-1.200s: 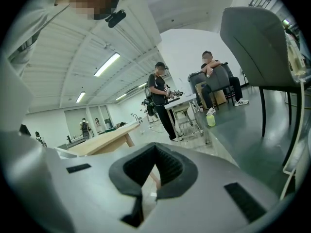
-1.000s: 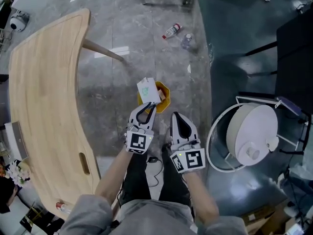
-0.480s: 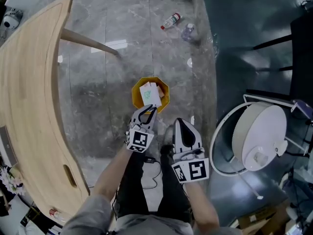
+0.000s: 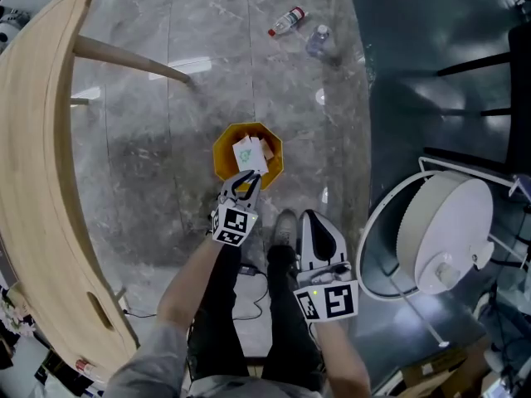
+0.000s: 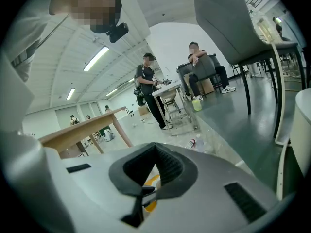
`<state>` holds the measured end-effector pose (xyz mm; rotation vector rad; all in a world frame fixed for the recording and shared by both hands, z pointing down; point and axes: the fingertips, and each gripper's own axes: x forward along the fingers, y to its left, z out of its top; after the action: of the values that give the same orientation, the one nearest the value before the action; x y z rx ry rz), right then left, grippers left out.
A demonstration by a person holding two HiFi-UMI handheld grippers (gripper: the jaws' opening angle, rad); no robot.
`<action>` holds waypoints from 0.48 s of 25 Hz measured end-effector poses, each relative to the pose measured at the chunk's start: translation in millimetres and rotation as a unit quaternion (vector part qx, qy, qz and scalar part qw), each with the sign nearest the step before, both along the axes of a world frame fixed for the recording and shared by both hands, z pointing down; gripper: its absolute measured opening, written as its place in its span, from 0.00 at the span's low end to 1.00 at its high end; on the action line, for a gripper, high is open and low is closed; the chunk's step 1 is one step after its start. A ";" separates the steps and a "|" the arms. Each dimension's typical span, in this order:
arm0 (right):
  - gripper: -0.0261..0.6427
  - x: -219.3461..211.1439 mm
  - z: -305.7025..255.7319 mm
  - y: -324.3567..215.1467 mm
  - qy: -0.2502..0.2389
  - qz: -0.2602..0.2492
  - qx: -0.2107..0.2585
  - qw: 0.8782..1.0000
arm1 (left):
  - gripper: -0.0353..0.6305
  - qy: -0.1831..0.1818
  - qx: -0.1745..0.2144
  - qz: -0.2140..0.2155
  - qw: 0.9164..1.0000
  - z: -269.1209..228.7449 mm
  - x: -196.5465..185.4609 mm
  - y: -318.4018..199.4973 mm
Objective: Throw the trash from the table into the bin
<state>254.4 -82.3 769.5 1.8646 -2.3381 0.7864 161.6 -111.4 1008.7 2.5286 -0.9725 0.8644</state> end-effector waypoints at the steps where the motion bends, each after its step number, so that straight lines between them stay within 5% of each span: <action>1: 0.04 1.4 2.3 1.5 0.000 0.001 -0.002 1.000 | 0.17 -0.003 -0.009 -0.004 1.000 6.5 -0.7 -0.1; 12: 0.04 8.9 3.0 2.4 -0.002 0.001 -0.010 1.000 | 0.19 -0.002 -0.023 -0.032 0.999 -0.4 -4.0 -8.9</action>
<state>263.2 -79.9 772.5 1.8589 -2.3222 0.8110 157.5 -120.2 1008.3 2.4448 -1.0163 0.8650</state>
